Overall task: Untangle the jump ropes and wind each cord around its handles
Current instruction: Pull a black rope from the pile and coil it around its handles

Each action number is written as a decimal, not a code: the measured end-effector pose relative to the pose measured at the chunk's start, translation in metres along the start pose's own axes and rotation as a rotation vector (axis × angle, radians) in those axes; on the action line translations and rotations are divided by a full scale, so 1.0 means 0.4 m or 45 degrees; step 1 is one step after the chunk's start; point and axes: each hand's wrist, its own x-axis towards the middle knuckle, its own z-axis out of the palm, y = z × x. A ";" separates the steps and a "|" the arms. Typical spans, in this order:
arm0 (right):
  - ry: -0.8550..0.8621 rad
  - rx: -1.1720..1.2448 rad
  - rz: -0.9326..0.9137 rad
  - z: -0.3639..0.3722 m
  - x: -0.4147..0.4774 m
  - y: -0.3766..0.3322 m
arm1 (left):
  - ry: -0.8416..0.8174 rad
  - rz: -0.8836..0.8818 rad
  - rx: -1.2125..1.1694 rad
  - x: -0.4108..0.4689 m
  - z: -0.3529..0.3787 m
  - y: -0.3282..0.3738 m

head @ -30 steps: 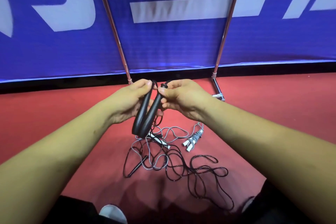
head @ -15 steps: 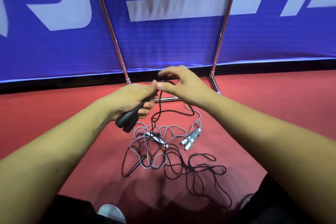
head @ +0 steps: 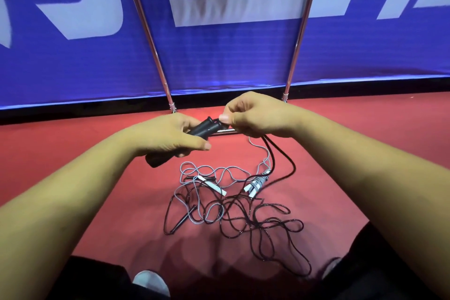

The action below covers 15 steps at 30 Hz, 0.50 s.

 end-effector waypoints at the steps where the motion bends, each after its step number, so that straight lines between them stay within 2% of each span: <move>1: 0.009 -0.007 0.001 0.000 0.000 0.000 | 0.028 0.001 0.058 0.001 0.000 0.001; 7: 0.150 0.015 0.064 -0.016 0.006 0.008 | 0.117 -0.023 0.285 0.007 0.006 -0.023; 15: 0.337 -0.026 0.134 -0.022 0.012 0.022 | 0.344 0.011 0.598 0.026 0.042 -0.025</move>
